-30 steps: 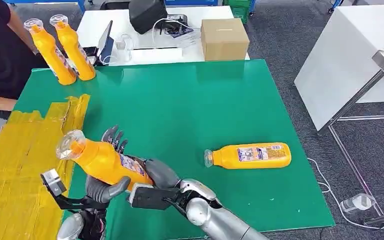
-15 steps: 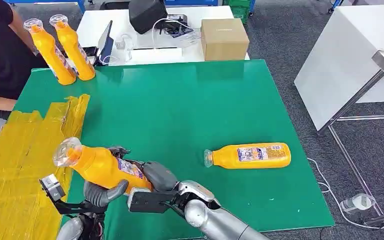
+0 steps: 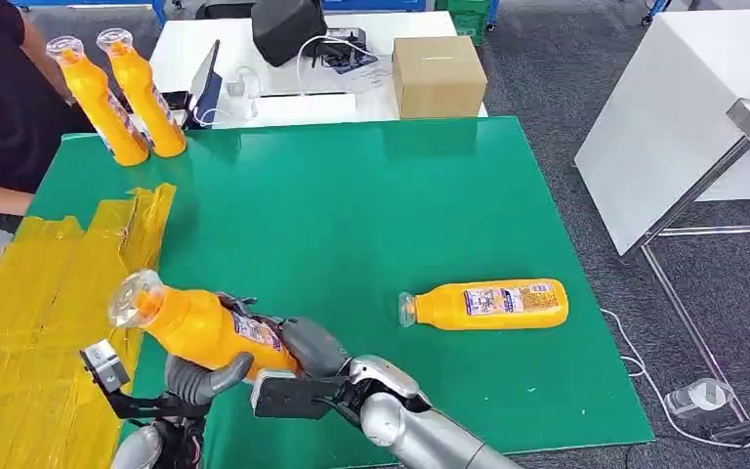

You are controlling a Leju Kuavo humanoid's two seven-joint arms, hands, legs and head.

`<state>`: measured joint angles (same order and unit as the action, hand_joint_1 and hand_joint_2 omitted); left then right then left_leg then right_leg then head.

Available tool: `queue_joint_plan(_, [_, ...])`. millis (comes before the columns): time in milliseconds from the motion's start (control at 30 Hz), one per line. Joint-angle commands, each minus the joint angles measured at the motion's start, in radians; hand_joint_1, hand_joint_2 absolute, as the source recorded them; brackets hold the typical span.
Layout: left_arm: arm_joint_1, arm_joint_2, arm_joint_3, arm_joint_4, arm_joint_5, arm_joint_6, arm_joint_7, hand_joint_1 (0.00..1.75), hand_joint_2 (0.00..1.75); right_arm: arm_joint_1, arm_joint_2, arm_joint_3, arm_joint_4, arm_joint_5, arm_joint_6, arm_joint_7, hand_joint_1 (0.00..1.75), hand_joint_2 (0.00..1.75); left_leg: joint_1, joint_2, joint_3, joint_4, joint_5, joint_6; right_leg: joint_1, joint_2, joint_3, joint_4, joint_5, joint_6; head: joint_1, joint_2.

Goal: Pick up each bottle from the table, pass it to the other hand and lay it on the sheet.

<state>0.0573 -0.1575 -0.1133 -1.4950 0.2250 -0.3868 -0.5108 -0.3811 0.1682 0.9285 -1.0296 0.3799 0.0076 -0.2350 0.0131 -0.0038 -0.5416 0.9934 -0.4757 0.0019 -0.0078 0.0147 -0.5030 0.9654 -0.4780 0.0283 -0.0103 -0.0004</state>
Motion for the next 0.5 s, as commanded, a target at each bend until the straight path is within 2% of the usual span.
queue_joint_plan(33, [-0.029,0.029,0.034,-0.02,-0.138,0.092,-0.031,1.75,1.75,-0.005,-0.082,-0.111,-0.027,0.024,-0.058,0.037,0.0,1.75,0.0,-0.002,0.0,0.0,0.001,0.0,0.0,-0.002,0.001,0.0,0.0,0.0,0.0,0.0])
queue_joint_plan(100, [-0.025,0.047,0.085,-0.025,-0.209,0.14,-0.05,1.75,1.75,0.0,-0.138,-0.163,-0.094,0.03,-0.052,0.049,0.0,1.75,0.0,-0.001,0.0,0.0,0.001,0.0,0.0,-0.002,0.001,-0.001,0.001,0.0,0.0,0.0])
queue_joint_plan(233, [-0.027,0.036,0.112,-0.024,-0.219,0.111,-0.052,1.75,1.75,0.013,-0.14,-0.19,-0.112,0.042,-0.024,0.05,0.0,1.75,0.0,-0.004,0.0,0.0,0.001,0.001,0.0,-0.006,0.003,-0.001,0.0,-0.001,0.0,0.0])
queue_joint_plan(300, [-0.025,0.049,0.134,-0.03,-0.317,0.205,-0.066,1.75,1.75,0.015,-0.166,-0.207,-0.143,0.051,-0.04,0.054,0.0,1.75,0.0,-0.001,0.0,0.0,0.001,0.001,0.0,-0.002,0.001,0.0,0.0,-0.001,0.0,0.0])
queue_joint_plan(400, [-0.034,0.099,0.219,-0.024,-0.473,0.341,-0.093,1.75,1.75,0.035,-0.267,-0.284,-0.255,0.033,-0.032,0.065,0.0,1.75,0.0,-0.003,0.0,0.0,0.001,0.001,0.0,-0.005,0.002,0.0,0.0,-0.001,0.0,0.0])
queue_joint_plan(500, [-0.05,0.141,0.282,0.011,-0.748,0.523,-0.117,1.75,1.75,0.062,-0.359,-0.366,-0.332,0.035,0.017,0.056,0.0,1.75,0.0,-0.004,-0.001,0.0,0.001,0.001,0.0,-0.006,0.002,-0.001,0.0,0.0,0.0,0.0])
